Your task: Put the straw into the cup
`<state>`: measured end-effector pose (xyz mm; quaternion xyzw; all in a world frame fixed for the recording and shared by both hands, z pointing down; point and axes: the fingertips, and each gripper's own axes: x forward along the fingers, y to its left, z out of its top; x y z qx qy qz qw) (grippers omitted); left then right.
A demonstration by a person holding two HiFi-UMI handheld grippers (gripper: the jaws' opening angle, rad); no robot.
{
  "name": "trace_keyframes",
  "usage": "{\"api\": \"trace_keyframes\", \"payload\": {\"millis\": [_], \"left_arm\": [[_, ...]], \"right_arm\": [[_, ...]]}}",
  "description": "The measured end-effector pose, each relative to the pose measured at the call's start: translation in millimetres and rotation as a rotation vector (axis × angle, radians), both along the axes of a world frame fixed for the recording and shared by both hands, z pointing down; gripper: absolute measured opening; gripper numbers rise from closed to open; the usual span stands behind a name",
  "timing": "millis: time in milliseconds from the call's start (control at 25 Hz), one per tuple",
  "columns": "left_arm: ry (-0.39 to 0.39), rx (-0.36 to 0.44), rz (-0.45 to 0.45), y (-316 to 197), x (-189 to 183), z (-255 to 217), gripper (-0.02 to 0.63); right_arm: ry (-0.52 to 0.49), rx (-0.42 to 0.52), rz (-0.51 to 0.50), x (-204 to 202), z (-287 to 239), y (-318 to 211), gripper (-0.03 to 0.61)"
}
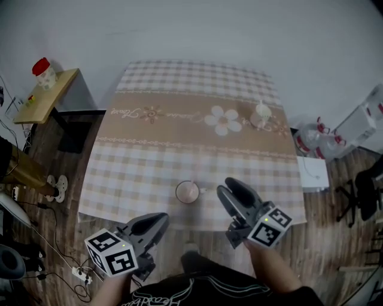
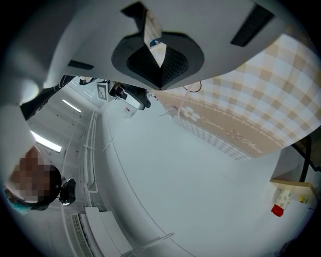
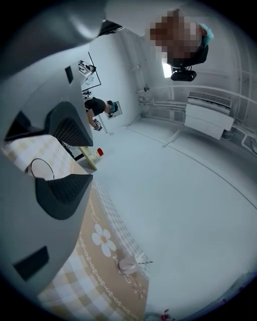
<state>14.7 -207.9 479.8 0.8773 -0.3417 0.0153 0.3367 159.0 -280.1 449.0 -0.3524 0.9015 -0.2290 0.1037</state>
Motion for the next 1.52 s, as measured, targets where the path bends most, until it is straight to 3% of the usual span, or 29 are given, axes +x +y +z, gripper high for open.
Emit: {"api": "trace_keyframes", "payload": {"millis": [240,440,960,1520], "left_arm": [[0.011,0.049,0.027,8.6,-2.8,-51.1,-0.005],[0.005,0.115,0.059,21.7,2.2,-100.1,-0.005],[-0.042,0.296,0.102,119.1,2.7,-148.7,-0.005],[-0.070,0.340,0.110,154.2,1.1,-150.1,-0.004]], "right_arm": [[-0.029,0.062,-0.006,-7.9,-60.0,33.2,0.081],[-0.031,0.089,-0.070,-15.6,-100.9,63.9,0.032],[0.099,0.154,-0.257,-57.2,-125.5,198.4,0.012],[0.130,0.178,-0.231,-61.5,-127.2,235.0,0.011]]}}
